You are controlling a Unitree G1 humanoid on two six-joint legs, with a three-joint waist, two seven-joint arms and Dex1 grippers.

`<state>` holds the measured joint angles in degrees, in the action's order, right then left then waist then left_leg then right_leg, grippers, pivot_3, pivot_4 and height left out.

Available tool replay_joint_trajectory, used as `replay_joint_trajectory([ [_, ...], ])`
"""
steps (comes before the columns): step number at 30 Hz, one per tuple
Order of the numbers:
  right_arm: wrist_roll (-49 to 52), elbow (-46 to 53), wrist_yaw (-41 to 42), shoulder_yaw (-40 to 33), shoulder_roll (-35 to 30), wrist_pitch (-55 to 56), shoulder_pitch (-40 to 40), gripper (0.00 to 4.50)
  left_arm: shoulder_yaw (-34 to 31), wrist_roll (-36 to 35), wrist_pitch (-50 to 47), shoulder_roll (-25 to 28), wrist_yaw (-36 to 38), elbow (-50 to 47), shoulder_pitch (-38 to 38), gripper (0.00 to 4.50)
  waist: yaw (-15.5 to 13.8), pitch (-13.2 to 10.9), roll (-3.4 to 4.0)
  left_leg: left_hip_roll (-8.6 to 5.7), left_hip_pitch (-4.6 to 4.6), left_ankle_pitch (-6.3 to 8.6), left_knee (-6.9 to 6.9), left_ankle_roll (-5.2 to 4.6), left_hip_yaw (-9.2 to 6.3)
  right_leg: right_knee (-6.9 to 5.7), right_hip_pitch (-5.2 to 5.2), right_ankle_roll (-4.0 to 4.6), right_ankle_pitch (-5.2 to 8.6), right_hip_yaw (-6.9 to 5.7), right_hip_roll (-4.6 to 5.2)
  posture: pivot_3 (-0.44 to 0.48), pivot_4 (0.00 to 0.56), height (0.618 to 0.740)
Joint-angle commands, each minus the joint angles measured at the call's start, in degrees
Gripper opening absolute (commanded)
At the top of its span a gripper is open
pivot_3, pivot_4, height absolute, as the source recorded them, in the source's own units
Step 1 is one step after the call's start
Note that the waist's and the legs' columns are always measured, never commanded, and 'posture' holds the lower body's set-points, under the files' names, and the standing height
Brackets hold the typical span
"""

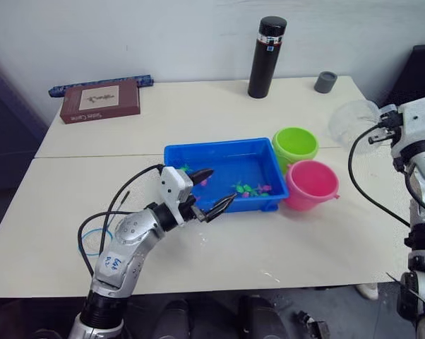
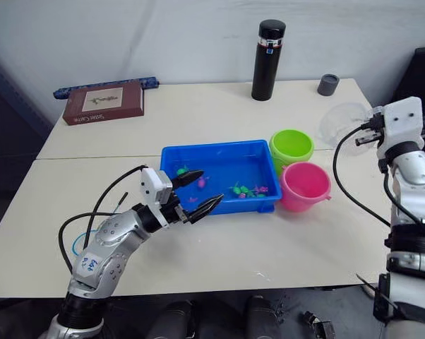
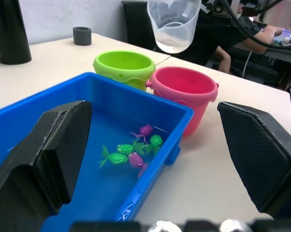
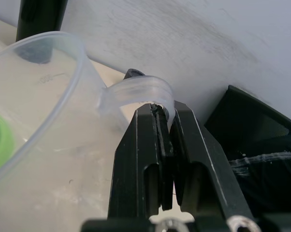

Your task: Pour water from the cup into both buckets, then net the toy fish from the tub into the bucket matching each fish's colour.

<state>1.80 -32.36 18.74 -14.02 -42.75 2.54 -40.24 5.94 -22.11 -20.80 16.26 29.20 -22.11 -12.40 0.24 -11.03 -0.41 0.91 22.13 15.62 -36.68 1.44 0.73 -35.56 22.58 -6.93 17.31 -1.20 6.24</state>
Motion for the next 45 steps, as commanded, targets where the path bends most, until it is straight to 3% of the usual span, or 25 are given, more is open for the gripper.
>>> replay_joint_trajectory([
  [1, -2.55, -5.47, -0.59, 1.81, -0.98, 6.04, -4.97, 0.06, -1.03, 0.35, 0.54, 0.05, -1.17, -2.67, 0.72, 4.5, 0.01, 0.0, 0.0, 0.0, 0.0, 0.0, -0.01, 0.0, 0.02, 0.0, 0.0, 0.0, 0.0, 0.01, 0.0, 0.0, 0.15, 0.74],
  [15, -10.86, -24.32, -2.67, 10.59, -0.9, 21.39, -16.78, 0.06, -0.96, 0.71, 0.41, 0.02, -3.42, -4.71, 2.61, 4.5, 0.05, -0.01, 0.01, 0.0, 0.07, 0.06, -0.26, 0.03, 0.11, 0.02, 0.01, -0.05, -0.03, 0.13, 0.02, 0.0, 0.15, 0.74],
  [27, -20.37, -29.79, -9.63, 17.5, -2.73, 32.01, -19.04, 0.06, -0.54, 0.95, 0.44, -0.14, -4.24, -5.66, 3.55, 4.5, 0.14, -0.02, 0.02, -0.01, 0.06, 0.06, -0.31, 0.05, 0.18, 0.02, 0.01, -0.09, -0.05, 0.19, 0.03, 0.0, 0.15, 0.74],
  [45, -28.38, -33.61, -17.65, 23.21, -4.22, 38.72, -24.19, 0.06, -0.46, 1.17, -0.08, -0.27, -5.11, -6.69, 4.38, 4.5, 0.56, -0.03, 0.04, -0.01, 0.06, 0.08, -0.33, 0.06, 0.23, 0.04, 0.02, -0.1, -0.05, 0.25, 0.05, 0.0, 0.15, 0.74],
])
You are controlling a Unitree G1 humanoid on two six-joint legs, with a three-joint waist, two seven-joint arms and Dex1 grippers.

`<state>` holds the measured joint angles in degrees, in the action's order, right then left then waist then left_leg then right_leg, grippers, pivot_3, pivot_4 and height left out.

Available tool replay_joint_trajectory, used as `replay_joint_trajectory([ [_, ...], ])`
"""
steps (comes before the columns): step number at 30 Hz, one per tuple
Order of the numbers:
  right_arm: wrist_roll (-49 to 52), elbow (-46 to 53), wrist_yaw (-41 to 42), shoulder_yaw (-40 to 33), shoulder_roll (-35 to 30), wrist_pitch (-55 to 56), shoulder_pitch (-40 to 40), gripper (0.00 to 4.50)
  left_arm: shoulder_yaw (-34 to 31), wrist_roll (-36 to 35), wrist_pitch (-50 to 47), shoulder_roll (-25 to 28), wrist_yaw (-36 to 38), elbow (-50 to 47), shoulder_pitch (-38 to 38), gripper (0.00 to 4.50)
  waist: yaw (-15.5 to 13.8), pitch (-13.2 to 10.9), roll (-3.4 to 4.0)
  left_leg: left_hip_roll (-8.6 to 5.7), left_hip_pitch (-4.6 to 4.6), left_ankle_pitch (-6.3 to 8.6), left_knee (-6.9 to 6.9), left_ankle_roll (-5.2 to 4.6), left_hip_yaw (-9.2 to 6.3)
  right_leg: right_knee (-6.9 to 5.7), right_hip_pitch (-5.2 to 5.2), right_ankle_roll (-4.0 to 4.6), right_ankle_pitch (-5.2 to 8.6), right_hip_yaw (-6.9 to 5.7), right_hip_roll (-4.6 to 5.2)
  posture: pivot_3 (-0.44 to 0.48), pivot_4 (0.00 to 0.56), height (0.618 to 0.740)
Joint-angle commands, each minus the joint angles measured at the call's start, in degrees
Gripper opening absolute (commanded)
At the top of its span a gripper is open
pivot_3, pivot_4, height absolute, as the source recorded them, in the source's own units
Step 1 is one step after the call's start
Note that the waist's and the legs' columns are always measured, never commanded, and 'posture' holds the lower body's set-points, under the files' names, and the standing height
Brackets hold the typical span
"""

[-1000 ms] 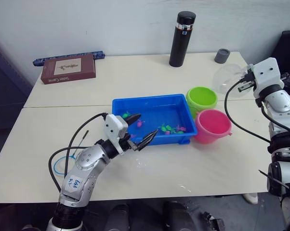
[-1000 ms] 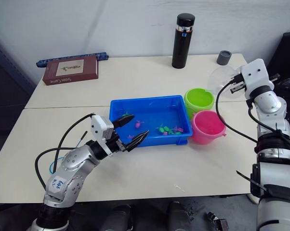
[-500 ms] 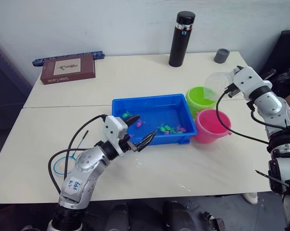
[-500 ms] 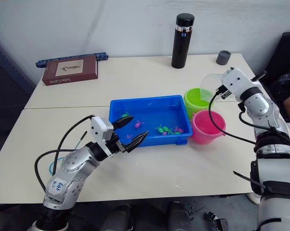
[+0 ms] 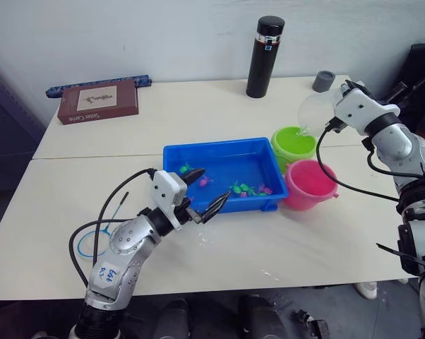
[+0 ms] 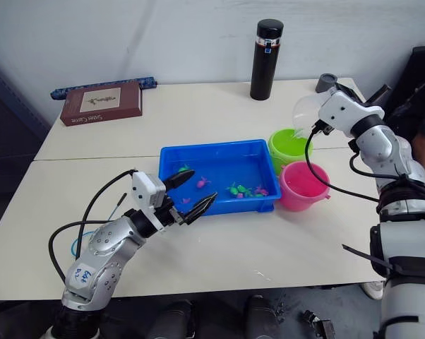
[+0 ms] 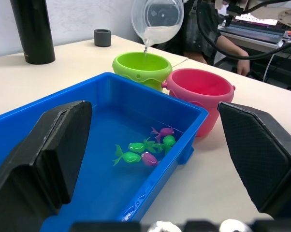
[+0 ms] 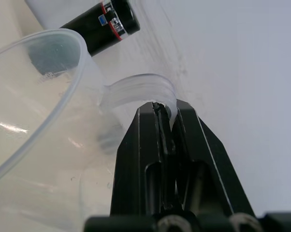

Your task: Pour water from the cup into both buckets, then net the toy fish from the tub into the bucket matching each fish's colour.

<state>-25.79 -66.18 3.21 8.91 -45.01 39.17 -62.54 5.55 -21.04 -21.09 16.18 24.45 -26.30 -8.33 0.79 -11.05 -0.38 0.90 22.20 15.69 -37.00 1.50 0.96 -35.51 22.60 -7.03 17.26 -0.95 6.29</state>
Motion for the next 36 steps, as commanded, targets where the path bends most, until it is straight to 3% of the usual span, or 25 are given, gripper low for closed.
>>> replay_joint_trajectory([
  [1, -1.04, 0.13, -2.37, 0.47, -2.01, 2.37, -1.96, 0.06, -0.07, 0.1, 0.17, -0.2, -0.39, -2.54, 0.32, 4.5, 0.05, 0.0, 0.0, 0.0, 0.0, 0.0, 0.0, 0.0, 0.0, 0.0, 0.0, 0.0, 0.0, 0.0, 0.0, 0.0, 0.15, 0.74],
  [36, -14.34, -0.72, -16.03, 10.55, -4.6, 8.71, -4.15, 0.06, 0.29, 0.07, 0.16, -0.41, -1.14, -3.05, 1.12, 4.5, 0.81, 0.0, 0.0, -0.01, -0.01, 0.0, 0.0, 0.0, 0.04, -0.01, 0.01, -0.01, -0.01, 0.04, 0.02, 0.0, 0.15, 0.74],
])
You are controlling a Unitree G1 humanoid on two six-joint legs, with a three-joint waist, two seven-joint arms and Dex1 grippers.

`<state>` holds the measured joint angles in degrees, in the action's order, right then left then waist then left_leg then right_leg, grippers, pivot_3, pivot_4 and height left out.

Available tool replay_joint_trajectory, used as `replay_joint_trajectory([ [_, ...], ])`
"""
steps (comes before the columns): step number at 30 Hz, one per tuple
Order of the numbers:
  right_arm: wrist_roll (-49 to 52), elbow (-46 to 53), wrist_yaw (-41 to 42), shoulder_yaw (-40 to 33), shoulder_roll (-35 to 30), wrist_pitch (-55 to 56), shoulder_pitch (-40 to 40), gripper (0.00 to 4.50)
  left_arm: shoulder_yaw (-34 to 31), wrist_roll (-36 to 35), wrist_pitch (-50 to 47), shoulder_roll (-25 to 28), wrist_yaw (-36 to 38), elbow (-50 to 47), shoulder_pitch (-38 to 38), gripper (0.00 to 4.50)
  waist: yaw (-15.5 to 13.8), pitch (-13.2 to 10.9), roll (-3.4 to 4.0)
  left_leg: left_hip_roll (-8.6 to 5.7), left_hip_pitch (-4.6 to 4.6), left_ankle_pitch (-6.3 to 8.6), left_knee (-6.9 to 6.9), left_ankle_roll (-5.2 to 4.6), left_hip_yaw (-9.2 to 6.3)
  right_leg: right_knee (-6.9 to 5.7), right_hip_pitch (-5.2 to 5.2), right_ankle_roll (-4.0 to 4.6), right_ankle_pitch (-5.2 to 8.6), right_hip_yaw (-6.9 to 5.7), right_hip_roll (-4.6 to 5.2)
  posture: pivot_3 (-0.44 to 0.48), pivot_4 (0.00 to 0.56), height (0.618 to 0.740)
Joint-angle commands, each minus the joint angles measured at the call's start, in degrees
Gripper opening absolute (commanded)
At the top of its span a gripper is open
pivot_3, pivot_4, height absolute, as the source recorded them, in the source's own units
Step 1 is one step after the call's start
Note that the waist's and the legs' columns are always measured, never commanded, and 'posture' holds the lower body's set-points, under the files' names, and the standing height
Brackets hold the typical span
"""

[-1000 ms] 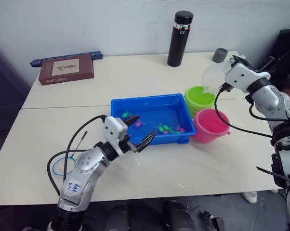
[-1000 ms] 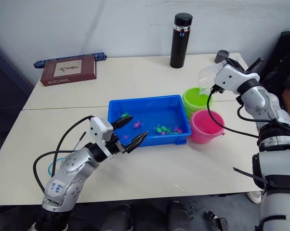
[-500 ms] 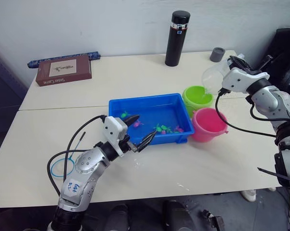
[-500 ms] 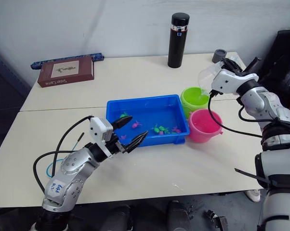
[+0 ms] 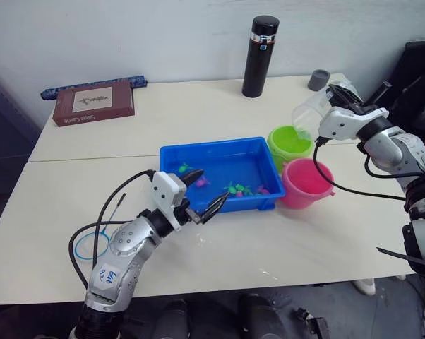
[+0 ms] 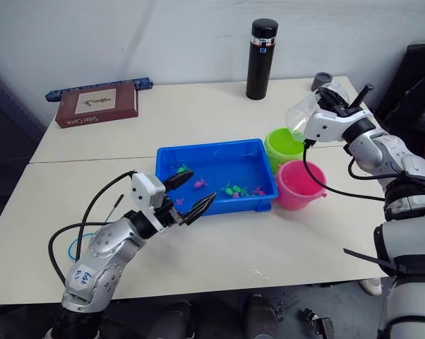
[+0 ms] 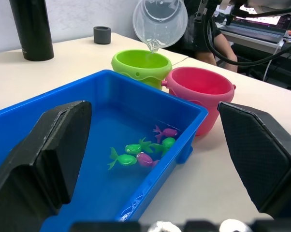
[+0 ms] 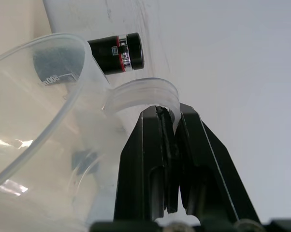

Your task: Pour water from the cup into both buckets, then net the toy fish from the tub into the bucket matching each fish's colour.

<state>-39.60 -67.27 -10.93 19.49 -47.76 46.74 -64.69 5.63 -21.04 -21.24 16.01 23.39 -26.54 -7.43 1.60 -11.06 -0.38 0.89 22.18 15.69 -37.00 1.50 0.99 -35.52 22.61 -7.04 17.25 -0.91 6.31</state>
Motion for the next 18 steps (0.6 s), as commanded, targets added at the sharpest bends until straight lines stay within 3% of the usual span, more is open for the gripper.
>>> replay_joint_trajectory([
  [1, -0.58, 0.26, -2.08, 0.12, -1.88, 1.19, -2.09, 0.06, 0.2, 0.07, 0.32, -0.24, -0.09, -2.8, 0.21, 4.5, 0.01, 0.0, 0.0, 0.0, 0.0, 0.0, 0.0, 0.0, 0.0, 0.0, 0.0, 0.0, 0.0, 0.0, 0.0, 0.0, 0.15, 0.74],
  [9, 2.63, -1.07, 0.46, -2.21, -0.84, 0.77, -2.51, 0.06, 0.27, 0.18, 0.55, -0.35, 0.04, -2.55, 0.19, 4.5, 0.0, 0.0, 0.0, 0.0, 0.0, 0.0, 0.0, 0.0, 0.01, 0.0, 0.0, 0.0, 0.0, 0.01, 0.0, 0.0, 0.15, 0.74],
  [14, 19.05, -3.11, 16.8, -13.24, 3.77, -7.08, -2.75, 0.06, 0.46, 0.36, 0.67, -0.43, 0.09, -2.46, 0.27, 4.5, 0.1, 0.0, 0.0, 0.01, -0.02, 0.0, -0.02, -0.01, 0.04, -0.02, -0.02, -0.06, -0.03, 0.03, -0.01, 0.0, 0.15, 0.74],
  [18, 24.49, -1.16, 22.9, -17.31, 4.69, -11.22, -1.95, 0.06, 0.57, 0.41, 0.79, -0.44, 0.23, -2.26, 0.14, 4.5, -0.02, 0.0, 0.0, 0.01, -0.01, 0.02, -0.03, -0.04, 0.04, -0.02, -0.02, -0.07, -0.04, 0.03, 0.0, 0.0, 0.15, 0.74],
])
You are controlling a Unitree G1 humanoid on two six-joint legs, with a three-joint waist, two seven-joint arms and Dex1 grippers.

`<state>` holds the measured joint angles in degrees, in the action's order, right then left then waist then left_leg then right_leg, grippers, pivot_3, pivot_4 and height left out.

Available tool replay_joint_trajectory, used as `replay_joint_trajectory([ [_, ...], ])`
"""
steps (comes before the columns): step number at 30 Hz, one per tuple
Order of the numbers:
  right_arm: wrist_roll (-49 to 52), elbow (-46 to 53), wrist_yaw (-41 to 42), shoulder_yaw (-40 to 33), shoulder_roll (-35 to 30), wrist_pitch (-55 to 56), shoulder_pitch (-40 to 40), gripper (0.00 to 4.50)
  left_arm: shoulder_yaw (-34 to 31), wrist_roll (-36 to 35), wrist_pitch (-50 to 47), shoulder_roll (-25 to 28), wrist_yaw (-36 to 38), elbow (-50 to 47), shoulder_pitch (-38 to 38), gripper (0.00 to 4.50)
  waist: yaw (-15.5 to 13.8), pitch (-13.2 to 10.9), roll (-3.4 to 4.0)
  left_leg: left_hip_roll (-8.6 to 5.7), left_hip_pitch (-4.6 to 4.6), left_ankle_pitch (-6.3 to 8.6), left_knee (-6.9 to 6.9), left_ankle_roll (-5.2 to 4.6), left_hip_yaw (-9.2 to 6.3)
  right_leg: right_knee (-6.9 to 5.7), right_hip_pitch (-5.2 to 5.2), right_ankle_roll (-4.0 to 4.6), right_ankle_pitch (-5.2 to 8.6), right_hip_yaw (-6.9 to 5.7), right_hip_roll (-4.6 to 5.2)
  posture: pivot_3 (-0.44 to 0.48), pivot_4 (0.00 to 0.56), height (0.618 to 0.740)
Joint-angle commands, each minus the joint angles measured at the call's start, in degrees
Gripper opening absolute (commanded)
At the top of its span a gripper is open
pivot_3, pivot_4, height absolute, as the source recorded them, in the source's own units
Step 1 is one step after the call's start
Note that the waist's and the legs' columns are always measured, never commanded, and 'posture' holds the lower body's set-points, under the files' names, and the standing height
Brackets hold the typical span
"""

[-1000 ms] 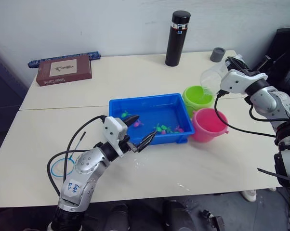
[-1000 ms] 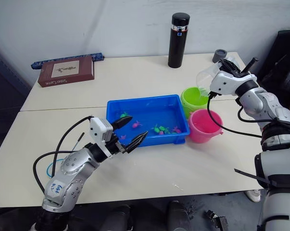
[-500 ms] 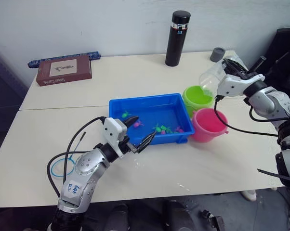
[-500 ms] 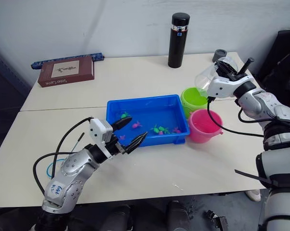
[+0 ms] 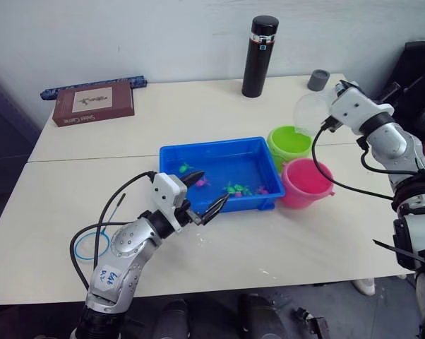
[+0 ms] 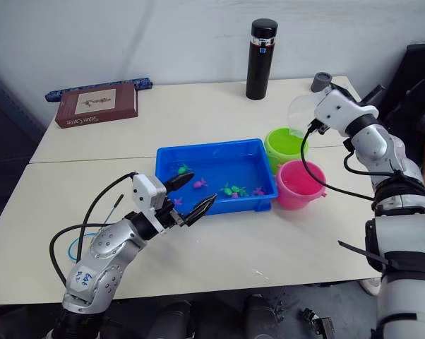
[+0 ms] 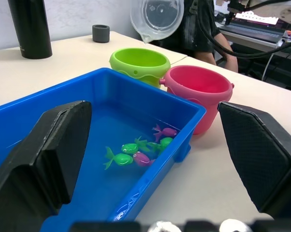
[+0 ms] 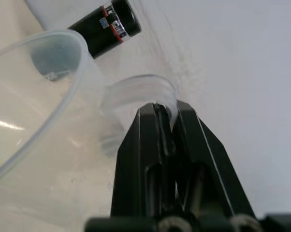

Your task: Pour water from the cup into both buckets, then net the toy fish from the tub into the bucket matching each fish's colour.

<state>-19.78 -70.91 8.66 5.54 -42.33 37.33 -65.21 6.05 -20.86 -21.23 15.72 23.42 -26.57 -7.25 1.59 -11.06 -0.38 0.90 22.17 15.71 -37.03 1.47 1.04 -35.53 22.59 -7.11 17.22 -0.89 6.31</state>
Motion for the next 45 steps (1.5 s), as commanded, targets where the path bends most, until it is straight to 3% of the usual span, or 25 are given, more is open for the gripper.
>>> replay_joint_trajectory([
  [1, 5.71, 3.03, 4.5, -4.08, -0.72, -2.52, -1.1, 0.06, 0.18, 0.23, 0.8, -0.16, 0.25, -2.16, -0.08, 4.5, -0.02, 0.0, 0.0, -0.01, 0.0, 0.01, 0.0, -0.02, 0.0, 0.01, 0.0, 0.0, 0.0, 0.0, 0.01, 0.0, 0.15, 0.74],
  [9, 20.49, 9.78, 14.15, -15.81, -1.92, -19.02, 2.08, 0.06, 0.37, 0.07, 1.15, -0.11, 1.02, -1.76, -0.06, 4.5, -0.16, 0.0, 0.0, -0.03, 0.02, 0.13, -0.03, -0.23, 0.0, 0.01, -0.01, -0.01, -0.01, 0.0, 0.04, 0.0, 0.15, 0.74],
  [19, 38.43, 33.71, 10.9, -33.44, -3.08, -53.52, 18.59, 0.06, 1.01, -0.85, 0.77, -0.47, 3.46, -0.03, -1.29, 4.5, -1.32, 0.0, 0.0, -0.02, 0.02, 0.2, -0.06, -0.33, 0.09, 0.04, 0.0, -0.03, -0.02, 0.03, 0.05, 0.0, 0.15, 0.74],
  [23, 44.09, 41.24, 7.46, -39.84, -0.48, -60.59, 25.48, 0.06, 1.22, -1.13, 0.77, -0.46, 4.62, 0.89, -2.29, 4.5, -1.52, 0.0, 0.01, -0.02, 0.01, 0.24, -0.08, -0.41, 0.09, 0.03, -0.01, -0.05, -0.03, 0.04, 0.04, 0.0, 0.15, 0.74],
  [33, 47.72, 51.18, 0.76, -43.09, 7.19, -63.68, 33.13, 0.06, 1.53, -0.96, 0.52, -0.64, 5.75, 2.44, -3.85, 4.5, -1.41, 0.0, 0.01, -0.02, -0.01, 0.26, -0.07, -0.45, 0.16, 0.03, 0.01, -0.11, -0.06, 0.13, 0.01, 0.0, 0.15, 0.74],
  [45, 46.44, 49.9, -0.95, -41.82, 12.08, -59.6, 35.43, 0.06, 1.17, -0.78, 0.01, -0.86, 4.95, 1.75, -3.69, 4.5, -1.45, 0.0, 0.01, -0.03, 0.01, 0.29, -0.05, -0.5, 0.15, 0.08, 0.01, -0.12, -0.07, 0.13, 0.01, 0.0, 0.15, 0.74],
])
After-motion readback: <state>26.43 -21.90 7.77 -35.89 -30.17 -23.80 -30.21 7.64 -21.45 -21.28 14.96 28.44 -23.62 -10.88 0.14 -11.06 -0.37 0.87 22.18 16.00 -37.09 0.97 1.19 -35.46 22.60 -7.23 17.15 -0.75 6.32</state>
